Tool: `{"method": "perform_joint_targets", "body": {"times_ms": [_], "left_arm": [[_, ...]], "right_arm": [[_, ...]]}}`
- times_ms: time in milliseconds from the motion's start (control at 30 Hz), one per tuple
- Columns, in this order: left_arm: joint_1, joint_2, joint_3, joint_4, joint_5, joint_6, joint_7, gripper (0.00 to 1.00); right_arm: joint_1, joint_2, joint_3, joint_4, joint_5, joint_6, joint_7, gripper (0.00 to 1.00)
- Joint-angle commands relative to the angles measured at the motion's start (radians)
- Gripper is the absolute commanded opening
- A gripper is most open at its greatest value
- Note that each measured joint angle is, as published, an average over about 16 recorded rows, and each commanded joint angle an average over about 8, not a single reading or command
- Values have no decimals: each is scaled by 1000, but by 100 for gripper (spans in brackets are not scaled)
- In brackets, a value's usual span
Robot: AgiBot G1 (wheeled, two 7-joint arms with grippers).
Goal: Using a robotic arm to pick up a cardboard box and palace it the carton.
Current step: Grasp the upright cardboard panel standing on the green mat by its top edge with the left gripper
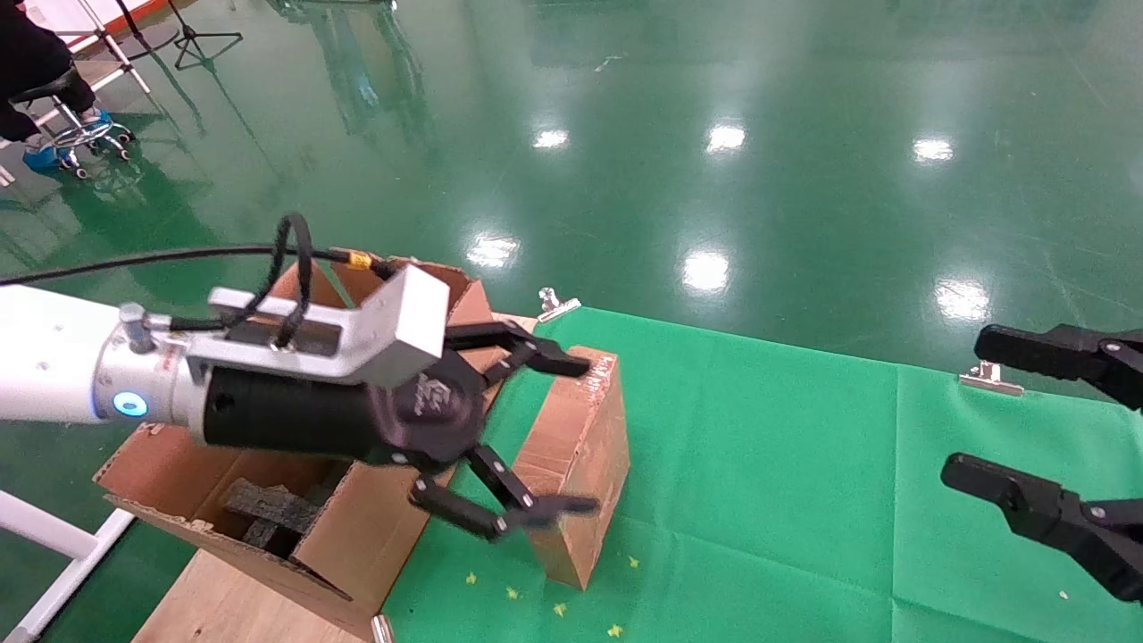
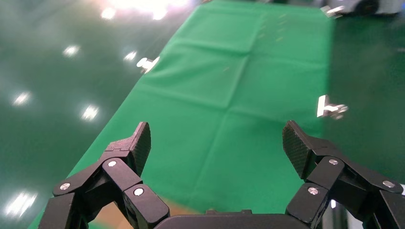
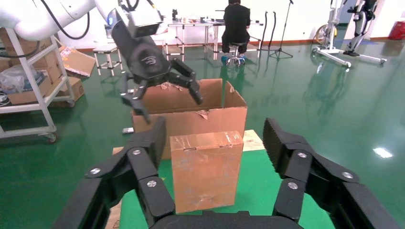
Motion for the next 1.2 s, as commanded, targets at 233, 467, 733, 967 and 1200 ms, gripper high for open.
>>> {"method": "perform_joint_targets", "body": {"times_ms": [233,467,733,967,1200], "left_arm": [[-140,58,90,5,228,-20,-216,100],[-310,182,203,70,480,10,-581,100],[-403,300,285,116,601,83,-813,100],[-420,360,356,113,683,116,-926,100],[-398,397,394,125,723,100,-994,100]], "right_arm": [[0,0,0,0,0,0,0,0],[0,0,0,0,0,0,0,0],[0,0,0,0,0,0,0,0],[0,0,0,0,0,0,0,0],[0,0,0,0,0,0,0,0]]}}
